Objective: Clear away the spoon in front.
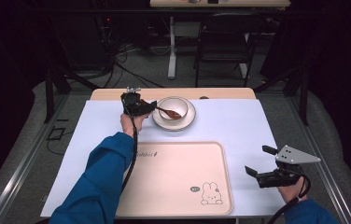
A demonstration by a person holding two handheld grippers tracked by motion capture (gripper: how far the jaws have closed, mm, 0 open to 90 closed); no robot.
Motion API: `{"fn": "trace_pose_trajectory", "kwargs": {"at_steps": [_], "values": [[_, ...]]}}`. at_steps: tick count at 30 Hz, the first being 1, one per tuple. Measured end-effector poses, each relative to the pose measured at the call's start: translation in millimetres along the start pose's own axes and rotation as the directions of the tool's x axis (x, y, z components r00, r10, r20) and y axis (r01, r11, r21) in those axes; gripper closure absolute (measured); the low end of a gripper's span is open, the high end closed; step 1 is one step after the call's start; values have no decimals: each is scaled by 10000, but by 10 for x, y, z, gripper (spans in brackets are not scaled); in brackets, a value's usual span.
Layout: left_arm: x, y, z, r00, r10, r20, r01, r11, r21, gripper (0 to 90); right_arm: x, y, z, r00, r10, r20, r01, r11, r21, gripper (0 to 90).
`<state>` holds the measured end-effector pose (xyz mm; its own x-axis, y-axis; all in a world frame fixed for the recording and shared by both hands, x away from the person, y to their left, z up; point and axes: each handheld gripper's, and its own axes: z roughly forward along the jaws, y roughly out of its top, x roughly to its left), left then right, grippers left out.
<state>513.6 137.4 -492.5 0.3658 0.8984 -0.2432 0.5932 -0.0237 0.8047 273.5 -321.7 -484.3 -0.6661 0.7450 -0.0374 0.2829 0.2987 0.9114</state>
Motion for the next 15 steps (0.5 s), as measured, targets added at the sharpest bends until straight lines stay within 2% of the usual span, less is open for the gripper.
{"fn": "trace_pose_trajectory", "kwargs": {"at_steps": [6, 15], "values": [[3, -10, 10, 10000, -41, -40, 41, 10000, -23, 405, 2, 1, 1, 10000, -25, -6, 25, 10000, -5, 14], [55, -15, 14, 9996, -222, 147, 224, 9996, -152, 497, 2, 1, 6, 10000, -27, -4, 27, 10000, 25, 18]]}}
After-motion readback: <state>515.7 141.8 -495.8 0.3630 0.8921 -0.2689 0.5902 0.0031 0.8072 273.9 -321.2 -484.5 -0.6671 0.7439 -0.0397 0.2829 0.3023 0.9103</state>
